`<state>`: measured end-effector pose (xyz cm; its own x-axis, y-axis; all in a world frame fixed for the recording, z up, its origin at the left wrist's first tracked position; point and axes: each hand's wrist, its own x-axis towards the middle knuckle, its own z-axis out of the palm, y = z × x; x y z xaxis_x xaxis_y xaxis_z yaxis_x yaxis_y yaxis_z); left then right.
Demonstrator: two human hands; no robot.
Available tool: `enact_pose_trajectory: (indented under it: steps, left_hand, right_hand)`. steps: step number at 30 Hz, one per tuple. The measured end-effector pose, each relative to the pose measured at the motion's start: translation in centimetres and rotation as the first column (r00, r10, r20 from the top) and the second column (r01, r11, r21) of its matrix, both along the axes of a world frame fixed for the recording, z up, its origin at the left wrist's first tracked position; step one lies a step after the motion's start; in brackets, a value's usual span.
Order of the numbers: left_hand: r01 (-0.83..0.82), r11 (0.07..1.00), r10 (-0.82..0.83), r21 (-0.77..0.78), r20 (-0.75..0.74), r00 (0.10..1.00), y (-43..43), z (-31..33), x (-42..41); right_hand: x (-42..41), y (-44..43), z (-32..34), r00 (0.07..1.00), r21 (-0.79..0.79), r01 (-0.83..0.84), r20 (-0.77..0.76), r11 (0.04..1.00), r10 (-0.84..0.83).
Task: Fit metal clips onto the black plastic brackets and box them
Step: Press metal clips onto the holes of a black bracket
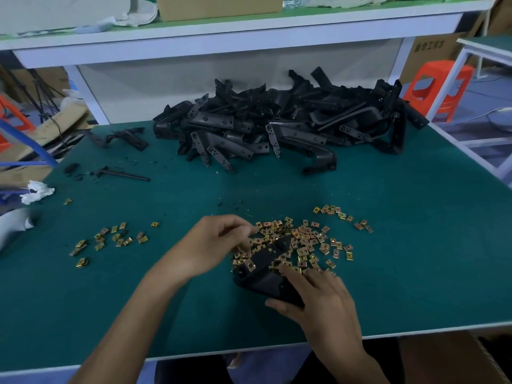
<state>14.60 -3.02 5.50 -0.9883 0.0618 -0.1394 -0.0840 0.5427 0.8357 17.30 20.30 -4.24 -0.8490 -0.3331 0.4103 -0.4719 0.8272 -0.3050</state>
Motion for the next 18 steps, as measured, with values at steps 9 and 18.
enact_pose_trajectory:
  steps: [9, 18]
  left_hand:
    - [-0.103, 0.853, -0.018, -0.511, -0.227, 0.974, 1.9, -6.2, -5.3]
    - [-0.005, 0.829, -0.150, -0.559, -0.230, 0.962, 2.9, -6.7, -7.3]
  right_hand:
    - [-0.4, -0.1, -0.4, 0.996, -0.009, 0.008, -0.089, 1.000, -0.008]
    - [-0.9, 0.0, -0.9, 0.987, -0.036, 0.014, -0.159, 0.999, -0.019]
